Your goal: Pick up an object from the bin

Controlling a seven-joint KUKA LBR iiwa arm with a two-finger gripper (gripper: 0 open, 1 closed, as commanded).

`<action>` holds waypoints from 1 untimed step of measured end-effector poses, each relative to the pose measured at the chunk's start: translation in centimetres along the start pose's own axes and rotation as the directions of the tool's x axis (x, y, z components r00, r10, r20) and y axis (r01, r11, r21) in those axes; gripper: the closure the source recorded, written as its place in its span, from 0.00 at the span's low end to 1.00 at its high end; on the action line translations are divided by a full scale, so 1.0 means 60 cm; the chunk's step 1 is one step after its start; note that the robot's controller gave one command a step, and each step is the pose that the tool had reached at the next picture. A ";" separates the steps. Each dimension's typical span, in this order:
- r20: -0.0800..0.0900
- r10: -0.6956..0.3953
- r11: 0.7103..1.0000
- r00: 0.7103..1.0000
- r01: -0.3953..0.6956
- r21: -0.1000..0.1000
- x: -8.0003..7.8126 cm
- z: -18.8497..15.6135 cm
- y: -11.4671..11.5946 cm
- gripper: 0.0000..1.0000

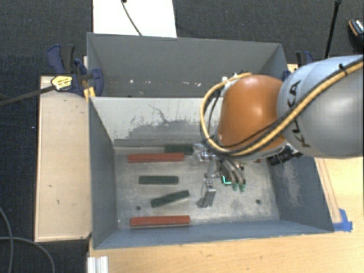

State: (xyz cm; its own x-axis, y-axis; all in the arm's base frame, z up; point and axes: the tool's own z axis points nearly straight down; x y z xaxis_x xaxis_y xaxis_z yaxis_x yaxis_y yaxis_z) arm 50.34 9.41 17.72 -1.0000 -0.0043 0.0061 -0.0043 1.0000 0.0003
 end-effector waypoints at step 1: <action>0.003 -0.054 0.999 0.999 0.054 -0.001 -0.020 0.184 0.110 0.00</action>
Offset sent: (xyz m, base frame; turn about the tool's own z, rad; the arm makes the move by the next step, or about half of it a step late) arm 0.0118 0.0631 -0.1072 -0.0489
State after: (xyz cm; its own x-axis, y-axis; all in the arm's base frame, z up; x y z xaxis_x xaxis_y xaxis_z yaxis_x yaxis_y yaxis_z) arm 51.43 16.00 6.70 -0.9983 -0.0584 0.0026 -0.0584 0.9983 0.0021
